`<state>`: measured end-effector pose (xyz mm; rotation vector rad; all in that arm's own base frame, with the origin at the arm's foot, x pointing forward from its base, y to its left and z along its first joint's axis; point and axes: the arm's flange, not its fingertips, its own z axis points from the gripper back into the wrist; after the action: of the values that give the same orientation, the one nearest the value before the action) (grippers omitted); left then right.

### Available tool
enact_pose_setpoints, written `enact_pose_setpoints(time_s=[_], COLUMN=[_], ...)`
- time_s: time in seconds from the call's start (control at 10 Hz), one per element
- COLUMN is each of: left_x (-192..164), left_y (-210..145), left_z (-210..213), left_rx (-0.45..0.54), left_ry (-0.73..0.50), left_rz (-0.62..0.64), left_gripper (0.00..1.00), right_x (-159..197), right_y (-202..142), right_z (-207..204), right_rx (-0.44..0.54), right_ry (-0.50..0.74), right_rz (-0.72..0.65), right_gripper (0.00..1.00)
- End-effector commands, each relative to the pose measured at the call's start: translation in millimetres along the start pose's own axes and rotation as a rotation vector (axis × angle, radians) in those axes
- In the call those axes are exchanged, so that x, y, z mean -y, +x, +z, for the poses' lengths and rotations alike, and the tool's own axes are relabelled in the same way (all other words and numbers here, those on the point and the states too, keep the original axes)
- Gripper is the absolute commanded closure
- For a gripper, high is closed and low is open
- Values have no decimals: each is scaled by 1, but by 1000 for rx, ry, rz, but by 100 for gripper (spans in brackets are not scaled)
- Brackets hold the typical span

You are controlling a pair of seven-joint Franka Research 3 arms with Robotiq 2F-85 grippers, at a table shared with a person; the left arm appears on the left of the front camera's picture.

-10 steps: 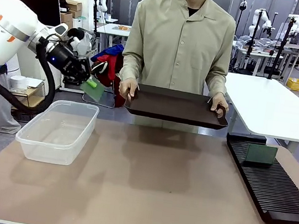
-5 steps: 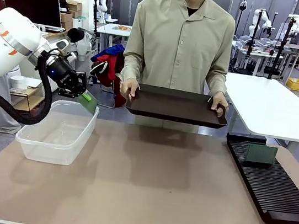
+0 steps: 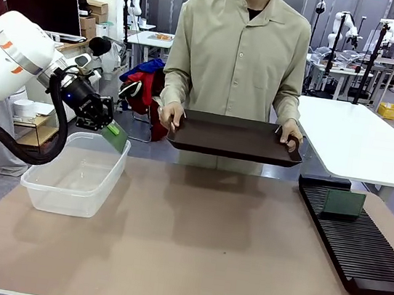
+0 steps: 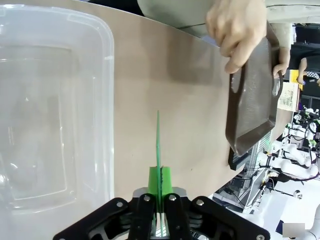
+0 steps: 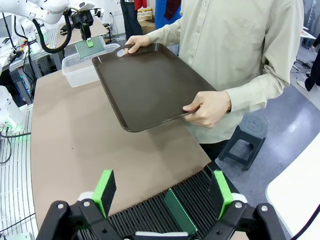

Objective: Sort PCBs into racks and boxes based on the side picked up.
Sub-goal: If the short side of the Blank PCB is picked up, insert it into the PCB Rack ; if the long side is picked up, place it in the Organizing box.

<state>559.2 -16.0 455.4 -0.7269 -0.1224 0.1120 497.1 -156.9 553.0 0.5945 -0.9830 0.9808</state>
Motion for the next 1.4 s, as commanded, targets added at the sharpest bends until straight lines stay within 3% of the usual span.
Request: enact_pose_setpoints(time_s=[0.0, 0.5, 1.3], left_x=[-11, -57, -94], left_y=[8, 23, 53], left_z=[8, -12, -72], left_rx=[-21, -106, -89], left_ry=[56, 241, 314], left_rz=[-20, 14, 38], left_gripper=[97, 97, 97], right_x=[0, 0, 0], right_y=[0, 0, 0], right_z=[-1, -1, -1], right_rx=[-1, -1, -1], right_ry=[-6, -6, -6], right_rz=[-1, -1, -1], right_gripper=[0, 0, 0])
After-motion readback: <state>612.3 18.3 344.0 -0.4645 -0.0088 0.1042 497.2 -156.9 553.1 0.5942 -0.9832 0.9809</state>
